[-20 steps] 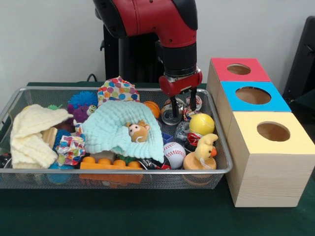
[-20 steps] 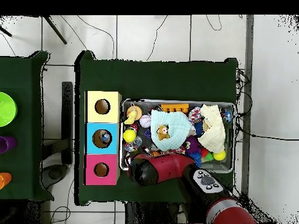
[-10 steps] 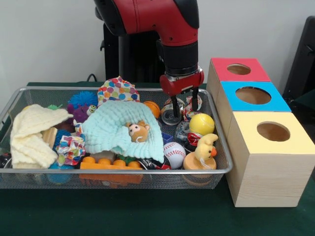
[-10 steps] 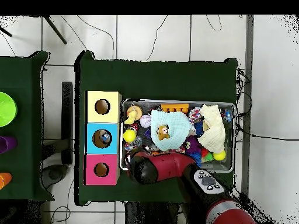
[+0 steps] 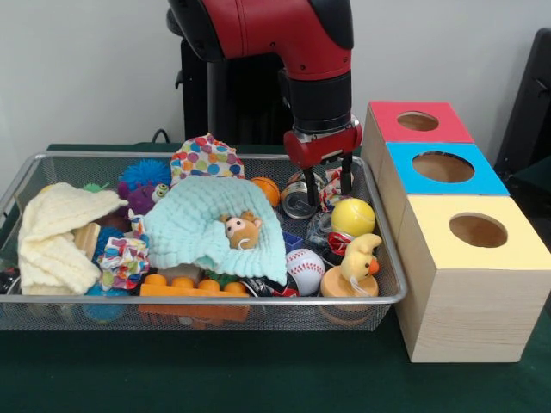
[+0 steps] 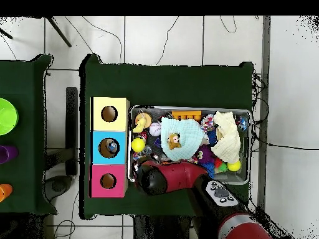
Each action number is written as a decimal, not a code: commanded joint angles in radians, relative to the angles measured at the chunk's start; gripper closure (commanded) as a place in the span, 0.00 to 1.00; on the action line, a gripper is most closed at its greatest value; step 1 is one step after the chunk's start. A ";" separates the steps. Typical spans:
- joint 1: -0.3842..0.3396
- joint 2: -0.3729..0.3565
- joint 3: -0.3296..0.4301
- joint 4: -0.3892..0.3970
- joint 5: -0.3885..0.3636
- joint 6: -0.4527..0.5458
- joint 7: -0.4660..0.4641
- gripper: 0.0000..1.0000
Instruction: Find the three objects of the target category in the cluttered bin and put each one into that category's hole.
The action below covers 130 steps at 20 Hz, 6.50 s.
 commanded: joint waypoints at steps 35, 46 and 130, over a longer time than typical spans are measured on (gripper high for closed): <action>-0.009 0.069 0.029 -0.186 0.009 -0.005 0.117 0.00; -0.012 0.118 0.003 -0.204 -0.021 -0.059 0.122 0.00; 0.003 -0.045 0.016 -0.161 0.030 0.147 0.092 1.00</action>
